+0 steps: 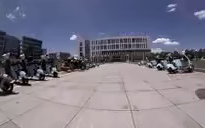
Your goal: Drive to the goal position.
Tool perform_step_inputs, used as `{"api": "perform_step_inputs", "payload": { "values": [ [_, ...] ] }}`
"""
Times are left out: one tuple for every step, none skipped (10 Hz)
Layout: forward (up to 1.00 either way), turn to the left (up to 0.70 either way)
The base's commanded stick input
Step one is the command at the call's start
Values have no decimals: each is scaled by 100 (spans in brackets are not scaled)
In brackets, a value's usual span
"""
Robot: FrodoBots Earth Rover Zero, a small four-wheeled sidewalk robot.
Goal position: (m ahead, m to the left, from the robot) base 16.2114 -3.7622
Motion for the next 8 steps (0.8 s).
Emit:
{"api": "perform_step_inputs", "payload": {
  "values": [
    [50, -37],
    [50, -50],
    [50, -50],
    [50, -50],
    [50, -50],
    [50, -47],
    [50, 0],
    [50, 0]
  ]
}}
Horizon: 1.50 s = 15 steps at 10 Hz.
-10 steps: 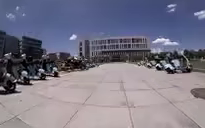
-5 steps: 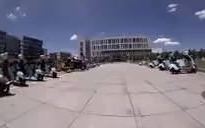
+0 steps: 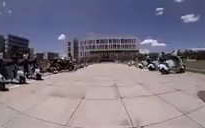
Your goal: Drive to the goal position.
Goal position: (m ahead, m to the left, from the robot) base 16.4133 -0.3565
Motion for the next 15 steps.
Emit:
{"api": "perform_step_inputs", "payload": {
  "values": [
    [50, 0],
    [50, 0],
    [50, 0],
    [50, 0],
    [50, 0],
    [50, 0],
    [50, 0],
    [50, 0],
    [50, 0],
    [50, 0],
    [50, 0],
    [50, 0],
    [50, 0],
    [50, 0],
    [50, 0]
  ]
}}
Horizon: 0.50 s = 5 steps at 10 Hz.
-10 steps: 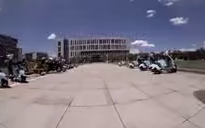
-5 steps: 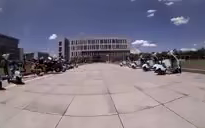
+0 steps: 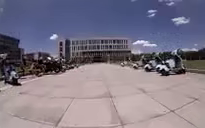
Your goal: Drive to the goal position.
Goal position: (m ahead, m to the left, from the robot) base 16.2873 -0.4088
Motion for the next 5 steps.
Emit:
{"api": "perform_step_inputs", "payload": {
  "values": [
    [50, 0],
    [50, 0],
    [50, 0],
    [50, 0],
    [50, 0]
  ]
}}
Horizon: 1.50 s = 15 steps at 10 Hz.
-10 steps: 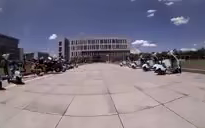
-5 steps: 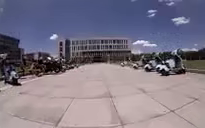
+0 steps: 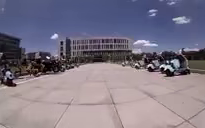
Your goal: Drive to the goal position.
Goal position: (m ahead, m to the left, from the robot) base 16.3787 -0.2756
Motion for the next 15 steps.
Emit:
{"api": "perform_step_inputs", "payload": {
  "values": [
    [50, 0],
    [50, 0],
    [50, 0],
    [50, 0],
    [50, 0],
    [50, 0],
    [50, 0],
    [50, 0],
    [50, 0],
    [50, 0],
    [50, 0],
    [50, 0],
    [50, 0],
    [50, 0],
    [50, 0]
  ]
}}
